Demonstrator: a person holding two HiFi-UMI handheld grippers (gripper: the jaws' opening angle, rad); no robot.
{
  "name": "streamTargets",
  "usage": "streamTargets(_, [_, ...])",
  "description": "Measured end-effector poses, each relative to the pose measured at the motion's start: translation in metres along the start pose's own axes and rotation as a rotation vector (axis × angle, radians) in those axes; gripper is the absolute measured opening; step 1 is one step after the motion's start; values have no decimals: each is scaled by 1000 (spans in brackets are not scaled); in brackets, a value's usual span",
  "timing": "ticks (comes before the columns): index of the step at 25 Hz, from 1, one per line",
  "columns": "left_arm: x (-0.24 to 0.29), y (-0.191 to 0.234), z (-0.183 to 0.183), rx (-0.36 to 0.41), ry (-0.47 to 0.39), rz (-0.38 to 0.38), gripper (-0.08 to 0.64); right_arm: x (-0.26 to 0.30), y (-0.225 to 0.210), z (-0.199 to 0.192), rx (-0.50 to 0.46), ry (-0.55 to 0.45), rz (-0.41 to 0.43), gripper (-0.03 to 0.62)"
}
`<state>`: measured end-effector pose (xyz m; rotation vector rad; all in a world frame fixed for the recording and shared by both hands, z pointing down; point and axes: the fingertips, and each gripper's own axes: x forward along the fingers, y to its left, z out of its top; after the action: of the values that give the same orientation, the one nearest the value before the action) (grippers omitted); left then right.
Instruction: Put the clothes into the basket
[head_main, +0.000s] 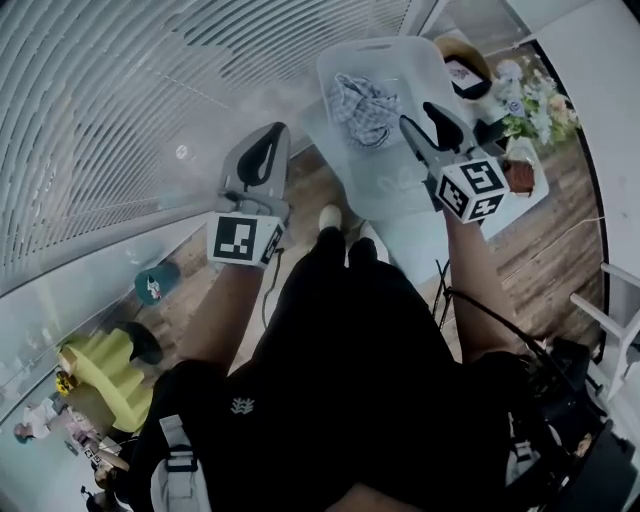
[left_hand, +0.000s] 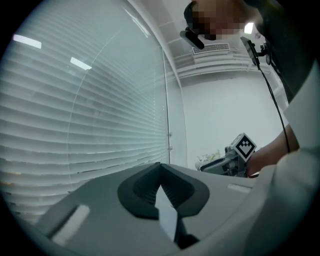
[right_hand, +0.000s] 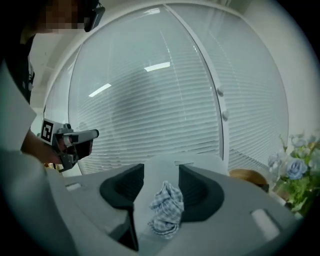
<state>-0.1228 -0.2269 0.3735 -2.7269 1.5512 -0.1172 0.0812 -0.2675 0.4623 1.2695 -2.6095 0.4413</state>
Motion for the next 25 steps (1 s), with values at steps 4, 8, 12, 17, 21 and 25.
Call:
streamTargets(4, [-7, -10, 19, 12, -27, -4, 5, -31, 0, 27, -34, -105, -40, 192])
streamTargets(8, [-12, -21, 31, 17, -42, -11, 5, -61, 3, 39, -54, -166, -58, 173])
streamTargets(12, [-11, -32, 42, 25, -61, -24, 5, -91, 1, 41, -61, -212, -91, 125])
streamTargets(17, [-11, -44, 52, 33, -79, -35, 5, -119, 2, 32, -84, -211, -121, 55])
streamTargets(21, [-12, -57, 56, 33, -86, -60, 5, -143, 1, 27, -72, -220, -153, 25])
streamTargets(25, [-13, -70, 48, 24, -63, -92, 5, -159, -4, 20, -42, -233, -175, 21])
